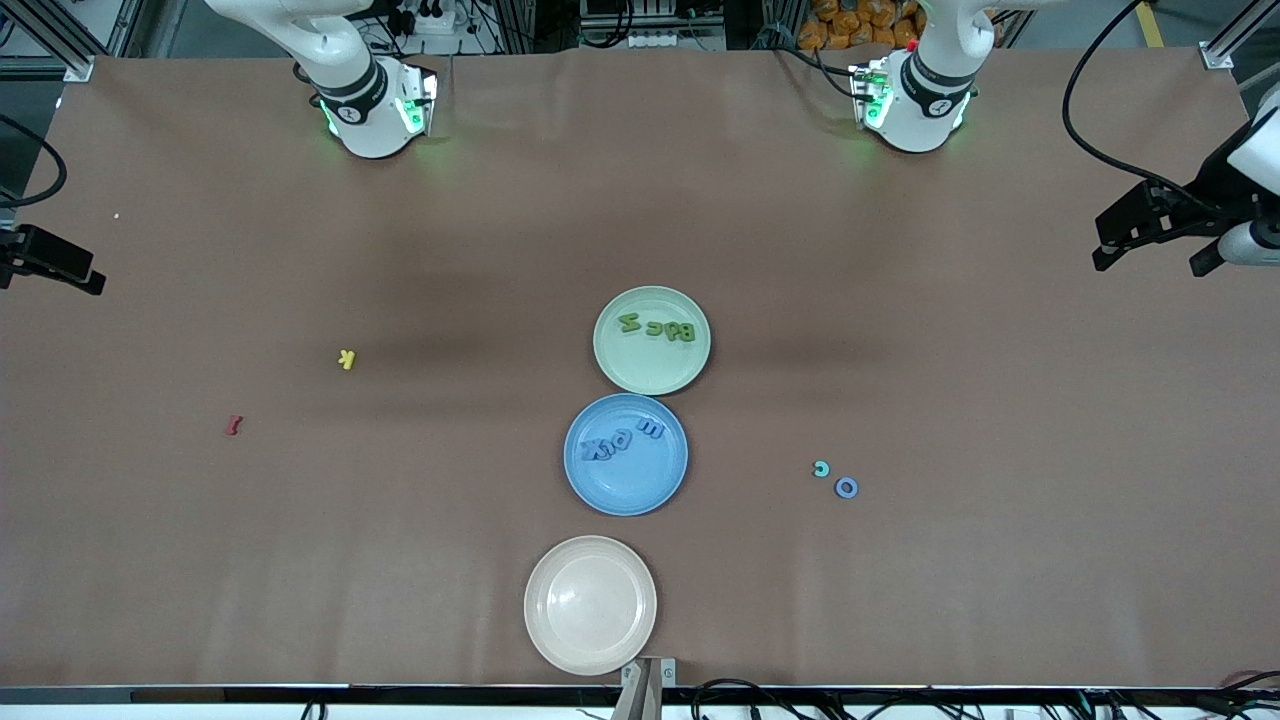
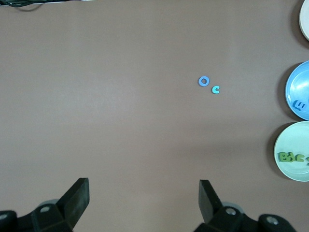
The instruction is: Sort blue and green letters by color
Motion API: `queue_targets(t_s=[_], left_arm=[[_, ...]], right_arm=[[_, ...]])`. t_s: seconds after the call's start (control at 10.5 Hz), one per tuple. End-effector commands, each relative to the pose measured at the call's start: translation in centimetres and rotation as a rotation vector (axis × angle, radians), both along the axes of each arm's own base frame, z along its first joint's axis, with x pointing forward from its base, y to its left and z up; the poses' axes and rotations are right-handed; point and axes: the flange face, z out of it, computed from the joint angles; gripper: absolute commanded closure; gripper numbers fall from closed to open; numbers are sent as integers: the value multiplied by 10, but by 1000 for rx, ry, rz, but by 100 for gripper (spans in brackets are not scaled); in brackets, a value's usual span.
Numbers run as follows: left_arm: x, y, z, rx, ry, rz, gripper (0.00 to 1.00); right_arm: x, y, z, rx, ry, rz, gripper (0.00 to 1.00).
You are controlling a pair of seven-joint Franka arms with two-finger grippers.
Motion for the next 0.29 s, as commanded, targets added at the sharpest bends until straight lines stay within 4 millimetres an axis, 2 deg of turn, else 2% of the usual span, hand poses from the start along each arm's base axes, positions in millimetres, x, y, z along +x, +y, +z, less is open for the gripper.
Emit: queue_targets(t_s=[0.0,0.19], left_arm=[[-3,0,7,24,-17,-34,0],[-4,-2,7,18,-17,-37,0]], right_arm=[[-8,0,3,-1,-5,-10,0],[-8,1,4,1,-7,-9,0]])
